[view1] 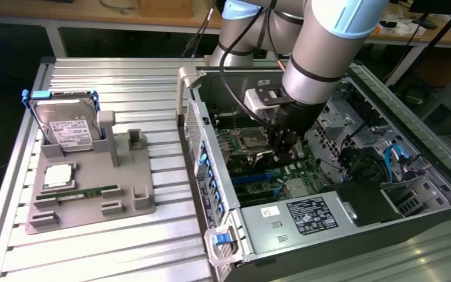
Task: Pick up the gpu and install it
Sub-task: 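Insert the gpu into the slot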
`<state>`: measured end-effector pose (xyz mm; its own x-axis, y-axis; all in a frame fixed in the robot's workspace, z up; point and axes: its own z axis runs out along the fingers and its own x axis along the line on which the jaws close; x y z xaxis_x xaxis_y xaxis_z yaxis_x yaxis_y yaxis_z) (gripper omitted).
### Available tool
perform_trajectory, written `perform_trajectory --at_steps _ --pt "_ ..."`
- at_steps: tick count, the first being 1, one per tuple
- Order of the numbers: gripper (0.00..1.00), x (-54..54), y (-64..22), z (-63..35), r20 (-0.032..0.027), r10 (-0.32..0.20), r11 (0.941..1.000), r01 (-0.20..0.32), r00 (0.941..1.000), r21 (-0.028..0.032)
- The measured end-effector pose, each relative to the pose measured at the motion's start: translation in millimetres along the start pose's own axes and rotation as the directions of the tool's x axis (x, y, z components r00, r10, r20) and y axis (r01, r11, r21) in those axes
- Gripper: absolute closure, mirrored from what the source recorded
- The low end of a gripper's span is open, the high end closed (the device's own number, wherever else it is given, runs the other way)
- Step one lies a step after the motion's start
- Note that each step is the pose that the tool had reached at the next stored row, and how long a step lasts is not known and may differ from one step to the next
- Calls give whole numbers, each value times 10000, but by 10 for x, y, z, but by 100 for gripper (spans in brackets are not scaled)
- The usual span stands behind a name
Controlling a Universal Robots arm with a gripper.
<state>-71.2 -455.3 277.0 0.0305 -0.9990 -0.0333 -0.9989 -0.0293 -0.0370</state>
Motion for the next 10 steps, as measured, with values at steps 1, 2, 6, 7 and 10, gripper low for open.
perform_trajectory --at_steps 1,2,6,7,10 --pt "73 0 13 2 2 0 10000 0 10000 1" --pt "73 0 28 1 3 -1 10000 1 10000 -1" --pt "73 -3 83 4 20 -1 10000 1 10000 0" --pt "73 -3 90 4 21 -1 10000 1 10000 0" --pt "73 -2 119 7 25 -1 10000 1 10000 0"
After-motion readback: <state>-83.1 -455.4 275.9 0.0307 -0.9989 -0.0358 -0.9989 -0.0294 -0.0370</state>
